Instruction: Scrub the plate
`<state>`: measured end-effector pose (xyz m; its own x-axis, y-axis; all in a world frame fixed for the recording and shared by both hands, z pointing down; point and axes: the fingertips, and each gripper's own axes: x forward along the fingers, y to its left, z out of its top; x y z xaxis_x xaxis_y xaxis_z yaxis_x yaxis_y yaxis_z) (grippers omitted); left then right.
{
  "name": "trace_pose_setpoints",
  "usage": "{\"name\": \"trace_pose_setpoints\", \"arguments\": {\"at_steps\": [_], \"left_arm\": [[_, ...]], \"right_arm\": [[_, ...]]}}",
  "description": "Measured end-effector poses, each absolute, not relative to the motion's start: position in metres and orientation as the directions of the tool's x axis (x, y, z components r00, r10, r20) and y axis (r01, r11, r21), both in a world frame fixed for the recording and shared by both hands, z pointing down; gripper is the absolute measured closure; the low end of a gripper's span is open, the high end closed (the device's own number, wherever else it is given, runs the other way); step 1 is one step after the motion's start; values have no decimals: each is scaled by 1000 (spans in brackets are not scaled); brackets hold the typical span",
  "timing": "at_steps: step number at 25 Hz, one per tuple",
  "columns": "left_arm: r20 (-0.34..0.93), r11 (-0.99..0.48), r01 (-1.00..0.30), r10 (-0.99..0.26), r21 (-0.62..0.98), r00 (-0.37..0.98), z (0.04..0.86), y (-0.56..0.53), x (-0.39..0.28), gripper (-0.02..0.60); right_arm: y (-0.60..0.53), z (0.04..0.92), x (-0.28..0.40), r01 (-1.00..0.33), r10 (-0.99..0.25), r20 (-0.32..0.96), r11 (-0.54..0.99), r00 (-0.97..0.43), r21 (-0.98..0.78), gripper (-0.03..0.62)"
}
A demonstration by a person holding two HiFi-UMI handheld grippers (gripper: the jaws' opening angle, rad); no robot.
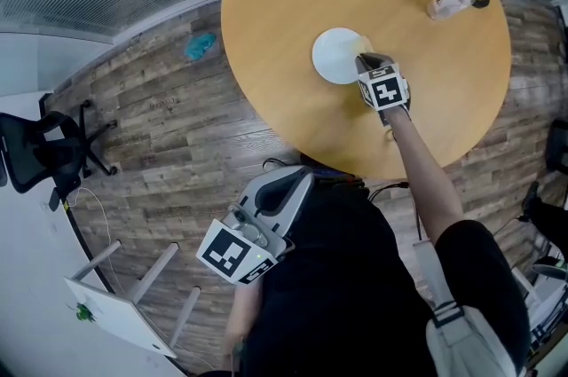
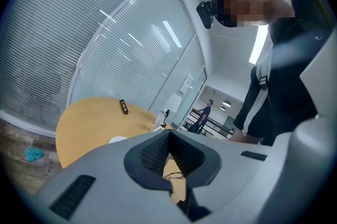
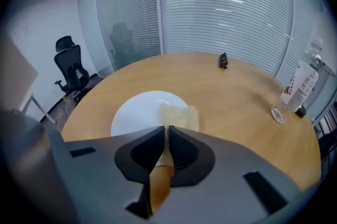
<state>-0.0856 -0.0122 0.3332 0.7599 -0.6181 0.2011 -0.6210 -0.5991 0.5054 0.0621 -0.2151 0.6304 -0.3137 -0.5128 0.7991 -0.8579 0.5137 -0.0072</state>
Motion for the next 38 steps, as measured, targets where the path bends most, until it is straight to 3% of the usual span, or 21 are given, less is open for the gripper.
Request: {"name": "trace_pose_setpoints", "arguments": {"at_steps": [7,21,30,38], "left_arm": [[194,-600,-617,-618,510,762,332,-13,-85,570],[200,-569,-635,-642,523,740,335,-13,-96,571],[213,-543,-647,-654,535,726,341,-18,-99,570],[218,-545,-650,-654,529,725,341,-21,-99,571]], "right_arm": [[-188,633,30,-725,-416,846,687,-334,52,568],[-173,636,-44,-540,-340,849,838,-403,79,568],[-214,636,-66,-492,-347,842,863,-414,115,568],[-256,632,-45,-559,-397,836,818,-379,135,568]]}}
